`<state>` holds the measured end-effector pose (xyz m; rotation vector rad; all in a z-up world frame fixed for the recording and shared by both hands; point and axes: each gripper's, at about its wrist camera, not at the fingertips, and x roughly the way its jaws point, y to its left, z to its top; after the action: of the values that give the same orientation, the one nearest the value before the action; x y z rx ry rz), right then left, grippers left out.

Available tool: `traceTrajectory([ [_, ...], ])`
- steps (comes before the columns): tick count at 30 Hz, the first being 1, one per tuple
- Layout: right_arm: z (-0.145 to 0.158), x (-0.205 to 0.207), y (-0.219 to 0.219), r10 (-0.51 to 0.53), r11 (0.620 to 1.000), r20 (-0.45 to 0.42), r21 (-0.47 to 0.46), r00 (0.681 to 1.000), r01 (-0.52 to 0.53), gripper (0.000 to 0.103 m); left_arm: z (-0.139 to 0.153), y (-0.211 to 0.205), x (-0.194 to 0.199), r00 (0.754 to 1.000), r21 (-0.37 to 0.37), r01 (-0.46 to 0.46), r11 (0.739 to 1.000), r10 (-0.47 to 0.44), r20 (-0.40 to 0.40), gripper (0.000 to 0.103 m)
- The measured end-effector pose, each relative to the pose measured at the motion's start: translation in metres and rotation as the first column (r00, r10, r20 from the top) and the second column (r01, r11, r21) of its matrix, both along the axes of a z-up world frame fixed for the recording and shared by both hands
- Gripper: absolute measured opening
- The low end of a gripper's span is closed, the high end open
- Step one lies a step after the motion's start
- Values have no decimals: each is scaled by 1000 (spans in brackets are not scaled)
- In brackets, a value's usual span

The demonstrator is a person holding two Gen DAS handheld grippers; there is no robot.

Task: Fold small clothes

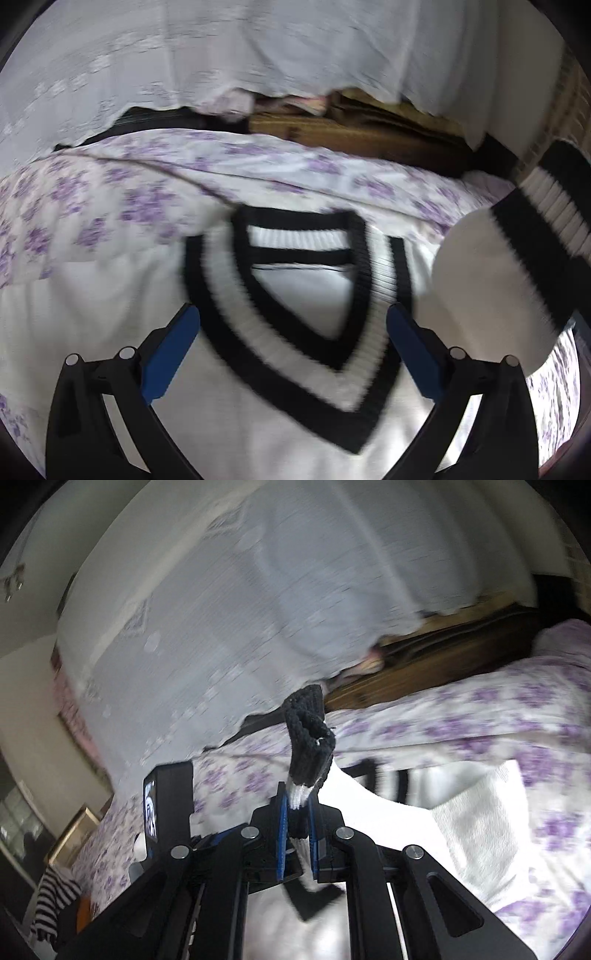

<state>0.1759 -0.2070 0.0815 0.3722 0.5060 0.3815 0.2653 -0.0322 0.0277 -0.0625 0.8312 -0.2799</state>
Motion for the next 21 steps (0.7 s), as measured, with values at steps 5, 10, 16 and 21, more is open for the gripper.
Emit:
traceTrajectory([
  [5, -13, 16, 49, 56, 996, -33, -74, 998, -58, 11, -13, 47, 8, 998, -48, -60, 997, 61, 1, 99],
  [10, -29, 29, 74, 71, 994, -58, -77, 996, -76, 11, -32, 76, 16, 993, -68, -118, 991, 117, -25, 99],
  [16, -47, 39, 80, 87, 993, -53, -76, 995, -91, 11, -40, 90, 22, 983, -90, -177, 980, 173, -56, 99],
  [21, -61, 53, 79, 122, 991, -81, -35, 989, -125, 19, -49, 95, 26, 971, -49, -229, 972, 225, -78, 99],
])
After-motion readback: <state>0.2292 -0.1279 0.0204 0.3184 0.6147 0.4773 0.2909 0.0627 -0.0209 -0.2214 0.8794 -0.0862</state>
